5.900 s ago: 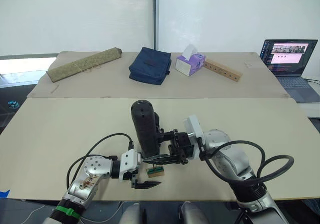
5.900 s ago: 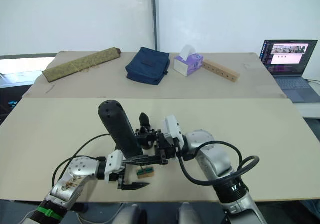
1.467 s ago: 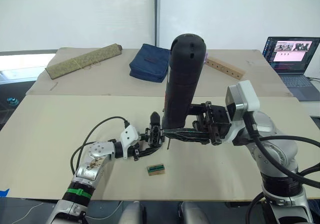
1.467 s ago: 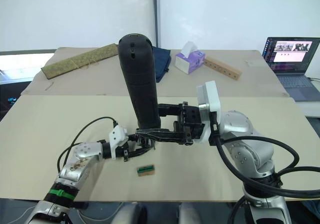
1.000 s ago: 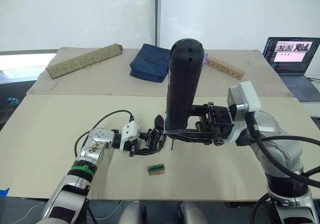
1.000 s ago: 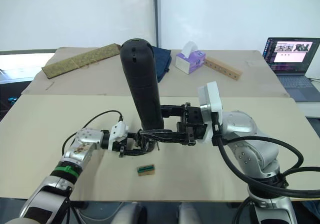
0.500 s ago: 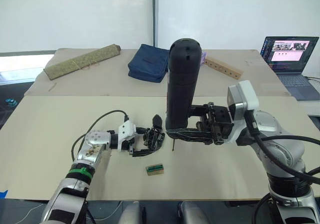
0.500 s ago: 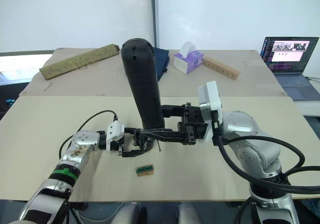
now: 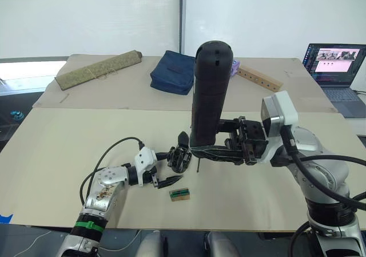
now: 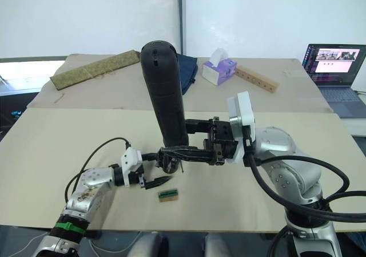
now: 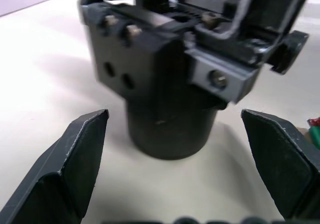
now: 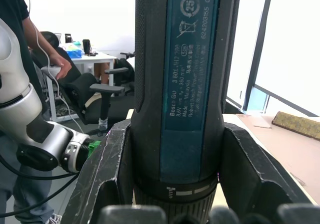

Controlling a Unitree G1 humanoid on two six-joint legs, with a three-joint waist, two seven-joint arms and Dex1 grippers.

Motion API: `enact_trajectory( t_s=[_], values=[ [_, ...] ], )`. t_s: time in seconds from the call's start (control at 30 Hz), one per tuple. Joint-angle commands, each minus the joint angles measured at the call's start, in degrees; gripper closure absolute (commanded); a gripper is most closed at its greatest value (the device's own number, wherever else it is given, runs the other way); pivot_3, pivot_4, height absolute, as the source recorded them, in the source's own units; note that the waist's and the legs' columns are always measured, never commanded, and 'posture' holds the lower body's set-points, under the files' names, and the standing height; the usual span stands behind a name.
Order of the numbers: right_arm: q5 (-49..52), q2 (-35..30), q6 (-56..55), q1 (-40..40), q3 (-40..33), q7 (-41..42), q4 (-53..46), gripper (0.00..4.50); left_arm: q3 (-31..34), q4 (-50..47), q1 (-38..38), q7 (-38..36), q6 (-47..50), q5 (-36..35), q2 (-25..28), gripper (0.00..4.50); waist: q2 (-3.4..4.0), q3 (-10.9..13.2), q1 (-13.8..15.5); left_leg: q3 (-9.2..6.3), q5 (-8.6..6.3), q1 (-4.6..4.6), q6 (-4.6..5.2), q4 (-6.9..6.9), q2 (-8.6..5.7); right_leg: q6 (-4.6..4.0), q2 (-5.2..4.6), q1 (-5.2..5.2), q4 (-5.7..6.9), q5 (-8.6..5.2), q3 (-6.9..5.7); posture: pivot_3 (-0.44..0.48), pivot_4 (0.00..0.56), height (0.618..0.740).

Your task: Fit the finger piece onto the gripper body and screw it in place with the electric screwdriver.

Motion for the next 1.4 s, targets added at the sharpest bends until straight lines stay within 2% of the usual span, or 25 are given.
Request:
enact_trajectory(
  t_s=[0.03,0.33,0.43,0.5,0.77,0.83,0.9,1.17,1.4],
  values=[
    [1.38,0.12,-0.97,-1.73,-2.18,-0.06,-0.99,2.57,-1.2,-0.31,0.17,0.77,1.59,-0.12,-0.94,0.01,0.0,0.0,0.01,0.0,0.0,0.0,0.0,0.0,0.0,0.0,0.0,0.0,0.0,0.0,0.0,0.0,0.15,0.74],
    [1.33,0.05,-0.75,-2.28,-2.19,-0.63,-1.06,2.57,-2.07,0.86,-0.35,0.88,1.66,1.04,-1.04,0.01,0.0,0.0,0.23,0.0,0.0,0.01,0.0,0.01,-0.01,0.0,-0.01,0.02,0.0,0.0,-0.01,0.0,0.15,0.74],
    [1.36,0.06,-0.71,-2.47,-2.16,-0.87,-1.08,2.57,-2.91,1.54,-1.04,0.91,1.37,1.62,-1.63,0.79,0.0,0.0,0.35,0.0,0.0,0.01,0.0,0.01,-0.01,0.0,-0.01,0.03,0.0,0.0,-0.01,0.0,0.15,0.74],
    [1.36,0.08,-0.68,-2.65,-2.11,-0.94,-1.02,2.57,-3.48,2.27,-1.81,1.47,1.41,2.34,-2.21,1.72,0.0,0.0,0.63,0.0,0.0,0.01,0.0,0.02,-0.03,0.0,-0.01,0.04,-0.01,0.0,-0.01,0.0,0.15,0.74],
    [1.29,0.32,-0.64,-3.14,-1.91,-1.21,-0.9,2.57,-4.2,2.02,-2.03,2.3,2.09,3.25,-2.92,1.72,0.0,0.0,1.17,0.0,0.0,0.01,0.0,0.04,-0.07,0.04,-0.04,0.09,-0.08,0.01,-0.02,0.0,0.15,0.74],
    [1.67,0.38,-0.46,-3.4,-2.02,-1.44,-1.14,2.57,-4.32,1.62,-1.75,2.05,1.91,3.35,-2.73,2.06,0.0,0.0,1.17,0.0,0.0,0.0,0.0,0.04,-0.07,0.04,-0.04,0.09,-0.08,0.01,-0.01,0.0,0.15,0.74],
    [2.58,0.41,0.09,-4.14,-2.27,-1.87,-1.46,2.57,-4.33,1.26,-1.59,1.79,1.98,3.26,-2.54,2.13,0.0,0.0,1.16,0.0,0.0,0.0,0.0,0.04,-0.06,0.04,-0.04,0.08,-0.07,0.01,-0.01,0.0,0.15,0.74],
    [10.72,1.66,5.83,-11.79,-2.5,-6.9,-1.12,2.57,-4.69,0.77,-1.68,1.24,3.27,3.54,-1.75,2.13,0.0,0.0,1.12,-0.02,0.0,0.0,0.0,0.03,-0.04,0.03,-0.04,0.07,-0.07,0.01,-0.02,0.0,0.15,0.74],
    [10.27,3.45,8.6,-15.97,-0.39,-9.35,0.83,2.57,-4.73,-0.05,-1.42,1.6,4.29,3.45,-1.67,2.13,0.0,0.0,1.11,-0.02,0.0,0.0,0.0,0.03,-0.03,0.03,-0.05,0.07,-0.08,0.01,-0.03,0.0,0.15,0.74]
  ],
)
